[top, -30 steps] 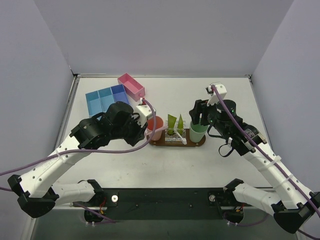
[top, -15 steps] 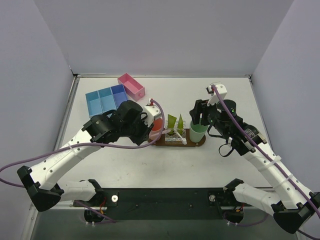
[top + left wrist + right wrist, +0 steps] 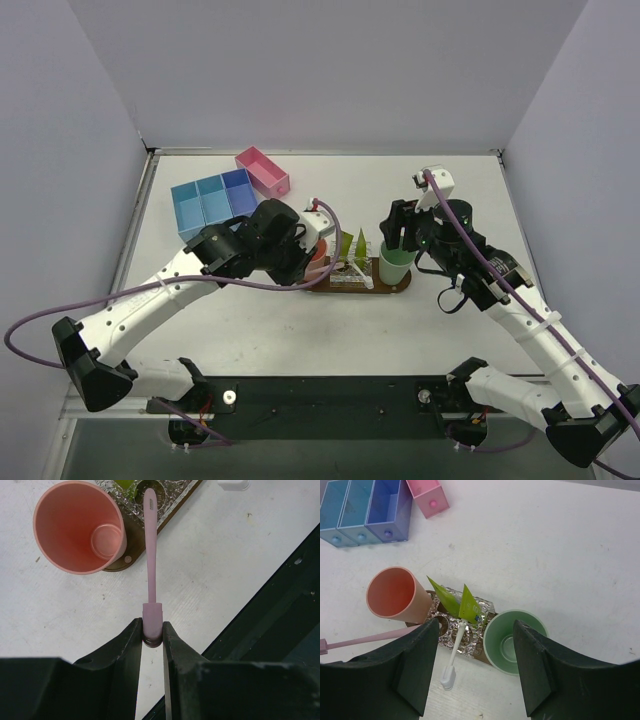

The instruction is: Prepare toiletry sets of a toothbrush and toothpaste on the tray

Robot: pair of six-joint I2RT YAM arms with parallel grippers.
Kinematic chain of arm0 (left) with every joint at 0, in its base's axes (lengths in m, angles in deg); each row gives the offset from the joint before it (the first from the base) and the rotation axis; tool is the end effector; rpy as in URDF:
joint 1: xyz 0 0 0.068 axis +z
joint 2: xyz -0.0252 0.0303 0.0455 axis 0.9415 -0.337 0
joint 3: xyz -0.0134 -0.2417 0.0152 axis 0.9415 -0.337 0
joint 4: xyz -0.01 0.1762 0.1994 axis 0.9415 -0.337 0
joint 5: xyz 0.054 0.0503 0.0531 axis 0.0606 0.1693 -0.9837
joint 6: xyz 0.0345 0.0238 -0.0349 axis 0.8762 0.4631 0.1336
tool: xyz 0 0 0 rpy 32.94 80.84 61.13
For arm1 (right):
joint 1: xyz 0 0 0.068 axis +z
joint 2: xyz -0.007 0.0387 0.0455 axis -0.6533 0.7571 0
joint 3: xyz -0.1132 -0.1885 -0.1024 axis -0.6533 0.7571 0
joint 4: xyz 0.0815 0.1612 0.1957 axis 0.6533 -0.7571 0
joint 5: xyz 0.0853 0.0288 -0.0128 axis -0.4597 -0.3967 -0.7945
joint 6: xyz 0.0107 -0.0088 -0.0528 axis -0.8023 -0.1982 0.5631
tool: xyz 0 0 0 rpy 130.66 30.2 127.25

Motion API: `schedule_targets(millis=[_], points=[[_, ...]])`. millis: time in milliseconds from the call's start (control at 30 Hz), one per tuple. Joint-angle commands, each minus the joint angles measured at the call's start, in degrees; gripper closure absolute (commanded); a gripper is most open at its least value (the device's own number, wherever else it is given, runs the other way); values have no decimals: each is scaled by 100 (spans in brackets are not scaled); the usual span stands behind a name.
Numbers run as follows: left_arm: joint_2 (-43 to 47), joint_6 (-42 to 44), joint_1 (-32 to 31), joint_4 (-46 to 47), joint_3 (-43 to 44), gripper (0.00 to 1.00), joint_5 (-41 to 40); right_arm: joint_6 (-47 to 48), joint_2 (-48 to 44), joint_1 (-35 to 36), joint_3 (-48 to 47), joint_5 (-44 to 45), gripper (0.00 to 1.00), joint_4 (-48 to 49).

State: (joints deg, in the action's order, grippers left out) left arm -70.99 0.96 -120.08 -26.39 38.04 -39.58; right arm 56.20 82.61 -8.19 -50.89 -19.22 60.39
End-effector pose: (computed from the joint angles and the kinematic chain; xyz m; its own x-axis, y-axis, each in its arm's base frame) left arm 0.1772 -0.2119 0.3334 -0.5008 0.5651 -0.6556 0.7720 0.6342 -0.0431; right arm 0.2080 0.1310 0.3693 -0.2306 0.1042 -0.9675 -0.4598 0.8646 0.2027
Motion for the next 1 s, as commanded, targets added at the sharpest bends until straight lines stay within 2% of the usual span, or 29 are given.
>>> schedule_targets(millis=[0,967], points=[[-58,73,-14,256,184,100,7,-41,-77,-61,44,-37,44,214],[-357,205,-23,687,105,100,-178,-84,-50,-158,105,-134,44,267]])
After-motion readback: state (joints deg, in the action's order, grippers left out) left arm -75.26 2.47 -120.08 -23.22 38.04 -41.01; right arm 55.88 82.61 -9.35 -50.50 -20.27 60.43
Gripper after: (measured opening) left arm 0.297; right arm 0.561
